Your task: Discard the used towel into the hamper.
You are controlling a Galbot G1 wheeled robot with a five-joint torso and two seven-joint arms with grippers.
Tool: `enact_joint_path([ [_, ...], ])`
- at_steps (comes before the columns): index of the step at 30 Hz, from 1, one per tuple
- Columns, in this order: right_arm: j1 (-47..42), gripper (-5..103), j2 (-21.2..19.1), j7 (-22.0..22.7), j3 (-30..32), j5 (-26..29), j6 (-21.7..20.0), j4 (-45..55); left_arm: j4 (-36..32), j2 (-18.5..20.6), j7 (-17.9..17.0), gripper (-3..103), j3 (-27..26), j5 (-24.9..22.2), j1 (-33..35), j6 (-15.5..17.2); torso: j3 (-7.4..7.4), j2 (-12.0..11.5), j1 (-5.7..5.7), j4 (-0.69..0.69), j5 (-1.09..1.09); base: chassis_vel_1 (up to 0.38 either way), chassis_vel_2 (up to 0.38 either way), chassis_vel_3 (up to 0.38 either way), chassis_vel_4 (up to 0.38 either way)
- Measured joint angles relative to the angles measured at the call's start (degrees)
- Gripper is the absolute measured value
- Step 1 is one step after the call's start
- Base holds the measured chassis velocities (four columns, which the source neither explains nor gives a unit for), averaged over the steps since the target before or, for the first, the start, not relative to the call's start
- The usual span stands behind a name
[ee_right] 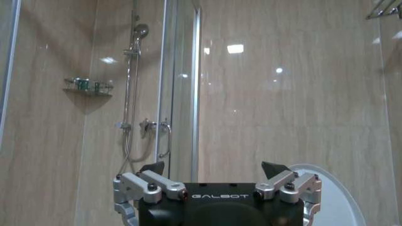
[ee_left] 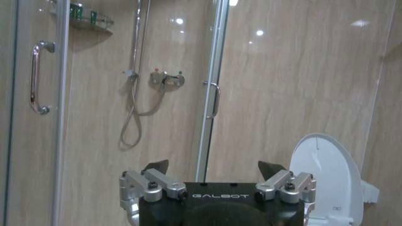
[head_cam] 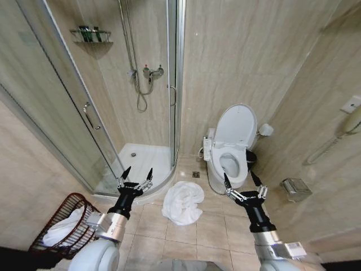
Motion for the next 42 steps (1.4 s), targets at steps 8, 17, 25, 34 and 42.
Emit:
enact_joint_path([
  [8, 0.00, 100, 0.00, 0.00, 0.00, 0.00, 0.00, 0.00, 0.00, 0.00, 0.00, 97, 0.00, 0.00, 0.00, 0.00, -0.60, -1.20, -0.59, 0.00, 0.00, 0.000, 0.000, 0.000, 0.000],
  [17, 0.00, 100, 0.00, 0.00, 0.00, 0.00, 0.00, 0.00, 0.00, 0.00, 0.00, 97, 0.00, 0.00, 0.00, 0.00, -2.27, -4.27, -1.99, 0.00, 0.00, 0.000, 0.000, 0.000, 0.000],
  [25, 0.00, 100, 0.00, 0.00, 0.00, 0.00, 0.00, 0.00, 0.00, 0.00, 0.00, 97, 0.00, 0.00, 0.00, 0.00, -3.74, -7.00, -3.26, 0.00, 0.00, 0.000, 0.000, 0.000, 0.000],
  [34, 0.00, 100, 0.00, 0.00, 0.00, 0.00, 0.00, 0.00, 0.00, 0.00, 0.00, 97, 0.00, 0.00, 0.00, 0.00, -5.36, -9.90, -4.54, 0.00, 0.00, 0.000, 0.000, 0.000, 0.000],
  [42, 0.00, 100, 0.00, 0.00, 0.00, 0.00, 0.00, 0.00, 0.00, 0.00, 0.00, 97, 0.00, 0.00, 0.00, 0.00, -6.77, -12.60, -5.82, 0.00, 0.00, 0.000, 0.000, 0.000, 0.000],
])
